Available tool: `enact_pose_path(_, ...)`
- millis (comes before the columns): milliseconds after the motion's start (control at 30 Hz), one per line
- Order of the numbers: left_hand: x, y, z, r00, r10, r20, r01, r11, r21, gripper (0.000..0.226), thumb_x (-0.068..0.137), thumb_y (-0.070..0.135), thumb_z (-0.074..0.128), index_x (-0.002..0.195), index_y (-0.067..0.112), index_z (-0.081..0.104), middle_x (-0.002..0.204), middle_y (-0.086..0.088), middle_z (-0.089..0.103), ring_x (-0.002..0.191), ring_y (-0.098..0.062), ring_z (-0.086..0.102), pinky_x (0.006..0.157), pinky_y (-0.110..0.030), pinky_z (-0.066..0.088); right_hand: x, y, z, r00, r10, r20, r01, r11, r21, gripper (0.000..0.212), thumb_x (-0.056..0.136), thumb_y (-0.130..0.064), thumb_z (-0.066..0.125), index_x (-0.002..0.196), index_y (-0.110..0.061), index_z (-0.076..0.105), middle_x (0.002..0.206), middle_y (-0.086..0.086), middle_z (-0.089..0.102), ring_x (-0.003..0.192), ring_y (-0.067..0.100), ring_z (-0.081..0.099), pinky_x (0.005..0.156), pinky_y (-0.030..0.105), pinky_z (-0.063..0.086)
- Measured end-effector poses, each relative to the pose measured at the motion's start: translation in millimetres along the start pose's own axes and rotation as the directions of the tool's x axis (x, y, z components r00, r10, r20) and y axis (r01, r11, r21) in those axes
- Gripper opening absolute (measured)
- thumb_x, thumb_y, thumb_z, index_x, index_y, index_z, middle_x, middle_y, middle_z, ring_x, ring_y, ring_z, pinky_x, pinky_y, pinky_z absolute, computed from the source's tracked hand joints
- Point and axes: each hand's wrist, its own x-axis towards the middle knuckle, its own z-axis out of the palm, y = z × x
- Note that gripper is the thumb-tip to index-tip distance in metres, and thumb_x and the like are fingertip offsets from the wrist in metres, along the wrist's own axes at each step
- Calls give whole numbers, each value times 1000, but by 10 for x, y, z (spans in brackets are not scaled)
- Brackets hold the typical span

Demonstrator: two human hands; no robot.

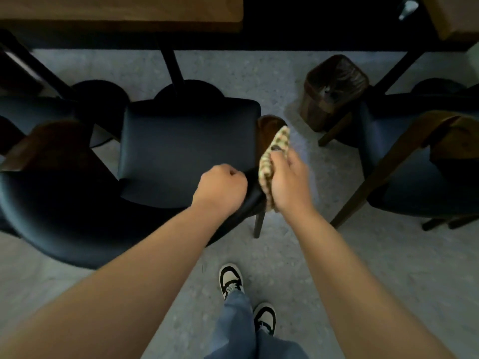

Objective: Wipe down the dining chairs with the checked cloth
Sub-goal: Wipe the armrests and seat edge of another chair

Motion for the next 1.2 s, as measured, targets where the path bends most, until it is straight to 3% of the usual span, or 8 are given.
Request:
enact_pose_path(200,-166,-255,-319,982,177,-70,-188,962,-199,20,91,21,51,99,31,66,102,6,71,98,-14,66,96,-35,51,-61,46,-179,833,-386,396,547,681,-486,65,97,-38,32,152,-10,13,161,4,5,147,14,-7,120,35,0)
enact_pose_path(333,-388,-773,-945,904,352,242,-423,816,395,21,99,37,46,110,32,63,100,9,66,93,-13,61,88,-34,49,-196,117,-195,828,-494,265,559,761,-328,74,89,-42,53,147,-7,24,150,9,30,136,9,25,109,8,18)
enact_pose_path(400,-474,-1021,-1110,911,298,285,-407,762,504,29,99,45,39,105,33,64,92,9,66,83,-12,61,81,-36,51,-254,184,-106,802,-547,240,597,723,-348,58,88,-44,50,133,-7,46,141,9,44,138,15,27,113,20,20)
enact_pose_path(533,-399,-1125,-1076,884,427,191,-465,750,470,29,96,45,41,92,30,66,76,7,65,67,-11,60,66,-37,52,-218,270,-34,712,-630,311,695,567,-443,45,88,-40,52,112,-3,64,127,12,59,138,33,31,117,45,20)
enact_pose_path(667,-424,-1257,-1053,803,596,-7,-526,714,462,39,96,38,37,70,18,59,54,4,56,48,-14,53,48,-37,46,-244,187,9,736,-630,250,652,557,-515,36,92,-20,42,106,0,68,114,12,67,128,28,47,117,22,9)
enact_pose_path(967,-366,-1360,-1092,734,663,-147,-631,746,213,37,91,32,45,64,10,56,51,-2,55,46,-22,53,49,-39,48,-899,28,631,786,-590,183,530,490,-693,42,97,-22,36,91,-1,71,93,12,72,93,24,66,115,28,23)
enact_pose_path(1067,-288,-1402,-1237,799,600,47,-601,792,109,37,91,44,39,83,19,64,73,1,67,67,-20,63,67,-41,54,-1050,-32,575,784,-530,325,583,445,-680,41,96,-30,41,118,-5,65,119,8,66,119,19,56,117,30,18)
enact_pose_path(1200,-9,-1630,-1757,657,481,581,-752,478,454,50,93,66,24,126,44,54,114,14,64,102,-12,60,88,-39,51,-951,-94,357,795,-410,447,587,337,-736,55,95,-46,36,134,-12,53,138,3,53,136,16,38,119,33,1)
